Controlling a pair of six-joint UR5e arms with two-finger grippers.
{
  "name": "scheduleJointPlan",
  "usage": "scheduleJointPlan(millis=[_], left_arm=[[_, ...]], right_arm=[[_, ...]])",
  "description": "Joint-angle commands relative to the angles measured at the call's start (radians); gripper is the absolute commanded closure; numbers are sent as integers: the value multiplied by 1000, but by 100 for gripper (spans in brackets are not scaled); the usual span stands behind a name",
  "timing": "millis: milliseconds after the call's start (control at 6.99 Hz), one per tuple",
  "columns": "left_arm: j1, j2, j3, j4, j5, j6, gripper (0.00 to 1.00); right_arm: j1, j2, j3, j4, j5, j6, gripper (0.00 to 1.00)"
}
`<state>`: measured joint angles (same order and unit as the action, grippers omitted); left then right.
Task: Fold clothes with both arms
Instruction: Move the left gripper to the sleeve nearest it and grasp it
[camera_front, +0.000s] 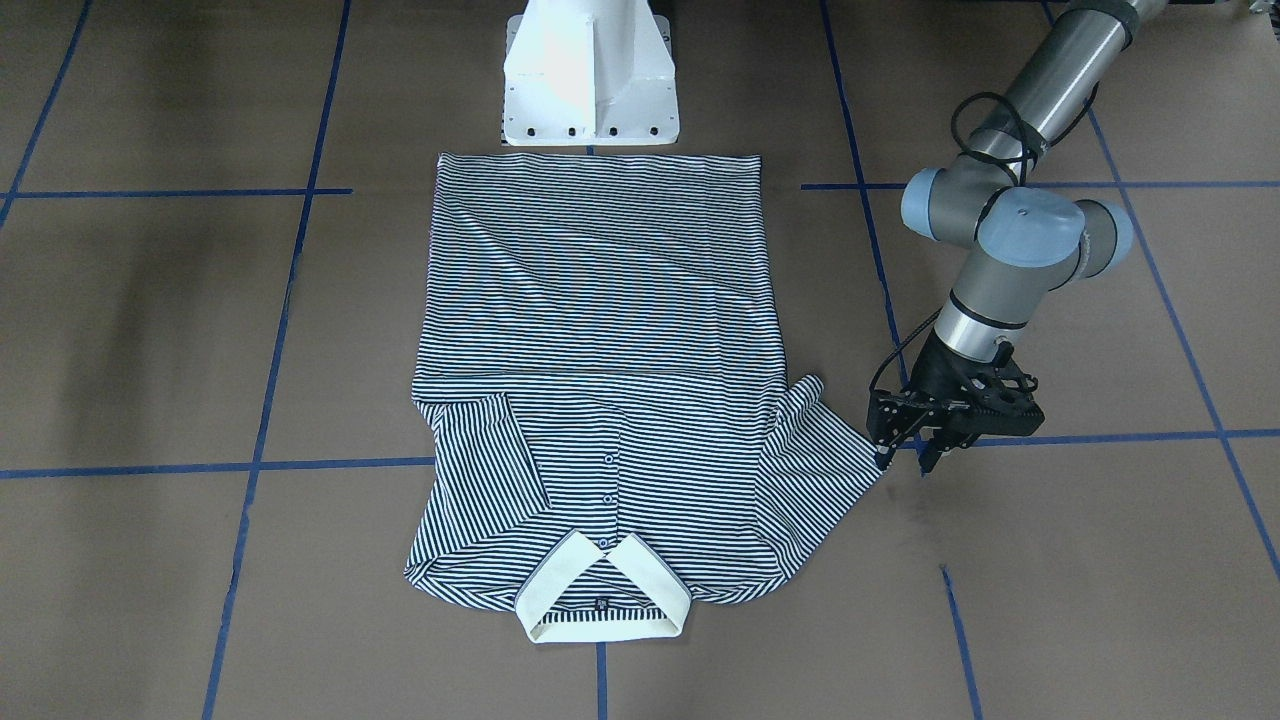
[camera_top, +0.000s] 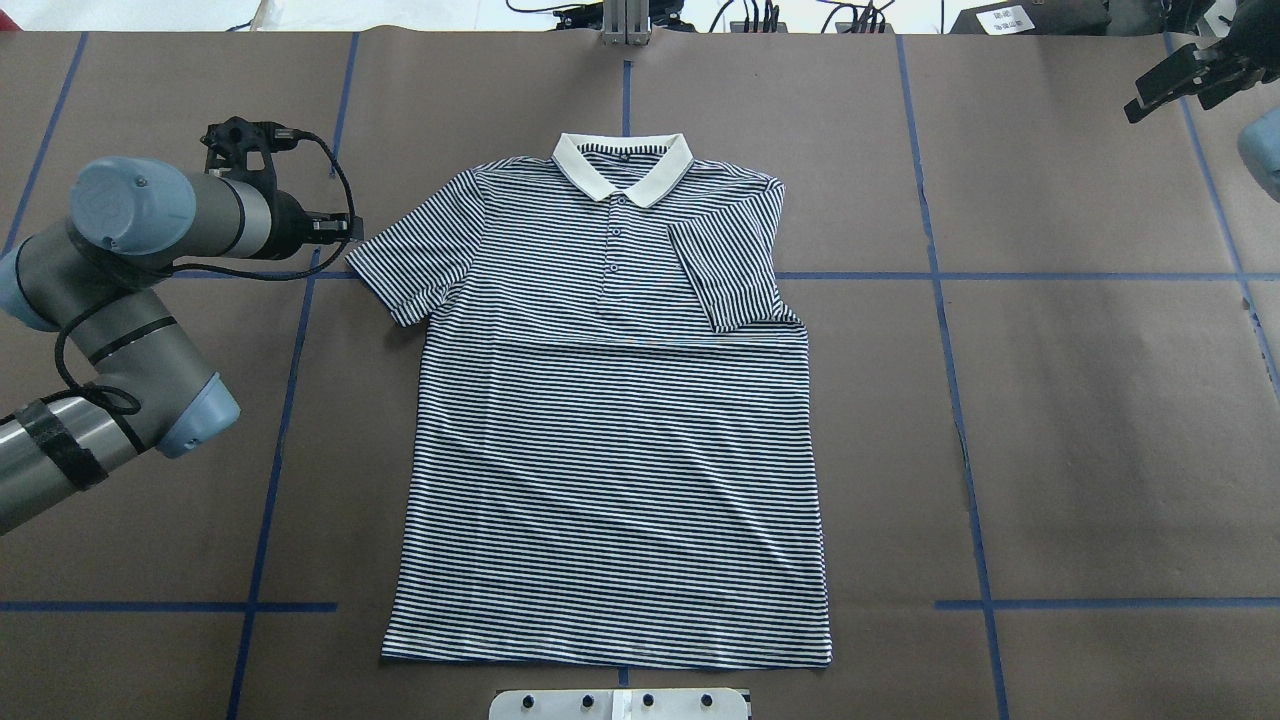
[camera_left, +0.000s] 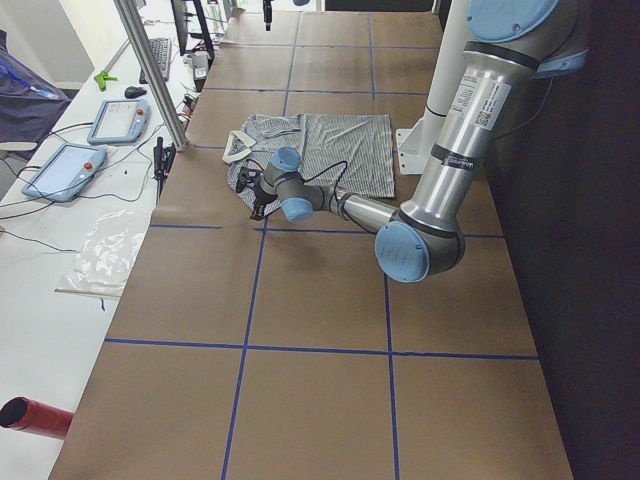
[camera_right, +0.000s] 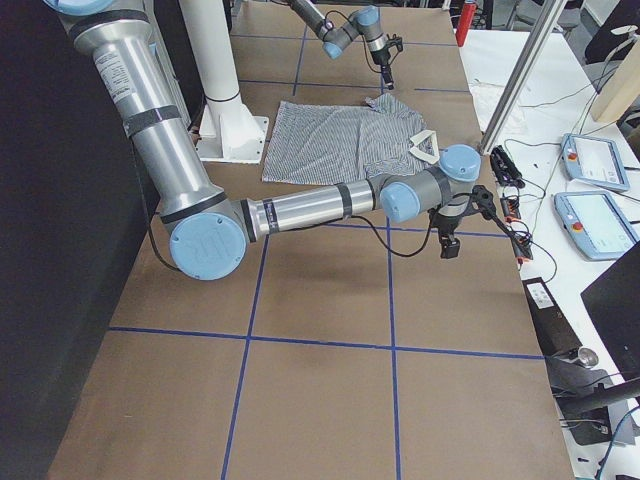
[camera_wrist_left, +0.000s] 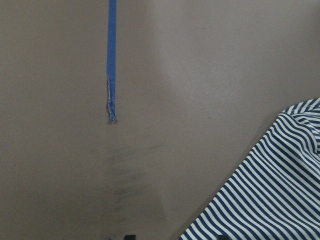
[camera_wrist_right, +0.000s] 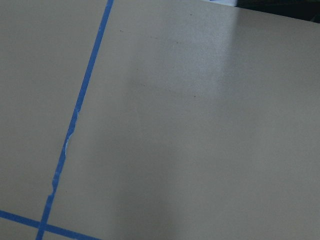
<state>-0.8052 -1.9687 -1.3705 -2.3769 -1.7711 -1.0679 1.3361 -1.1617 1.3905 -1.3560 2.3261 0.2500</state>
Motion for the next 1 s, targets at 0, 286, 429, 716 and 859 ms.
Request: scheduleJointPlan(millis=[0,286,429,716,859], left_arm=[[12,-7,16,1,7,-3,39],[27,-7,17,-1,7,-3,40],[35,-9,17,-1,7,-3,41],[41,-9,17,1,8,-1,43],[43,-9,19,-1,9,0,43]], right_arm=[[0,-3,2,0,-1,0,0],[0,-16,2,0,-2,0,0],[0,-21,13,0,-2,0,0],[0,-35,24,0,-2,0,0],[0,-38,30,0,-2,0,0]])
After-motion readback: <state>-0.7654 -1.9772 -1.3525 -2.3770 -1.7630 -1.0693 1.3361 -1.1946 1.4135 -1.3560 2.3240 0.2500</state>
